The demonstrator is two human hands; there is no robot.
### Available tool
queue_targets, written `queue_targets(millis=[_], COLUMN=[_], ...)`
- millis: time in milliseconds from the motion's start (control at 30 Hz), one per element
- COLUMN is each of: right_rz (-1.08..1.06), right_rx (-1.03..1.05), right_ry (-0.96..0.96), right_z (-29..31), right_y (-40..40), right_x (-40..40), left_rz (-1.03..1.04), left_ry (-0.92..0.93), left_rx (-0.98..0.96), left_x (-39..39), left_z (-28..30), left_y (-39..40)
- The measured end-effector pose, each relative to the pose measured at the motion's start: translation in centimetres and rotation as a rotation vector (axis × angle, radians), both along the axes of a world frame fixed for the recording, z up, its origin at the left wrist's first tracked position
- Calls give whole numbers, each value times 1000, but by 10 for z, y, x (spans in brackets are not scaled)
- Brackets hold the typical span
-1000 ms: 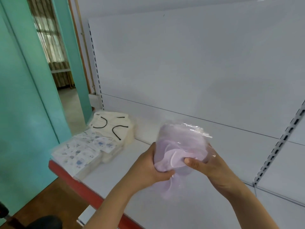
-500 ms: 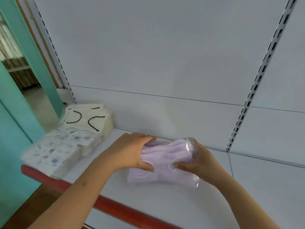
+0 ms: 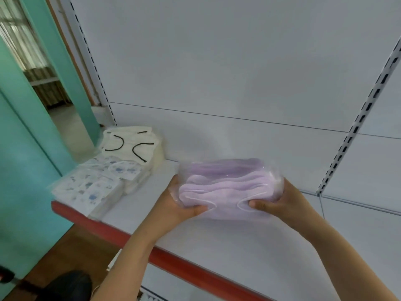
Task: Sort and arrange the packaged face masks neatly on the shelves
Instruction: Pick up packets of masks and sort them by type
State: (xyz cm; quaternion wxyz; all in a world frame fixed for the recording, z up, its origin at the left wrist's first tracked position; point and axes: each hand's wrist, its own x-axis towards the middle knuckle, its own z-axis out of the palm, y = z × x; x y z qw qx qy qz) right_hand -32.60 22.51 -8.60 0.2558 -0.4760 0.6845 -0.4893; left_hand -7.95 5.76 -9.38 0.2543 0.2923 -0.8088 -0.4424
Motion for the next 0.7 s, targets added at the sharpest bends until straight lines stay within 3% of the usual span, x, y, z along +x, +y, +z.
queue_targets(millis=[200, 333, 500, 700], right_rz=[55, -19, 207, 39], right_rx=[107, 18, 177, 168], right_ry=[-37, 41, 100, 173], right_z=[-2, 4, 3, 2], right_y=[13, 16, 28, 41], right_x=[8, 16, 10, 4], left_rz=[-98, 54, -120, -123], left_ry=[-144, -34, -91, 71], left_rx=[30, 63, 12, 45], left_x=[16, 11, 13, -6], left_z=[-9, -11, -17, 2], left_y=[3, 8, 9, 32])
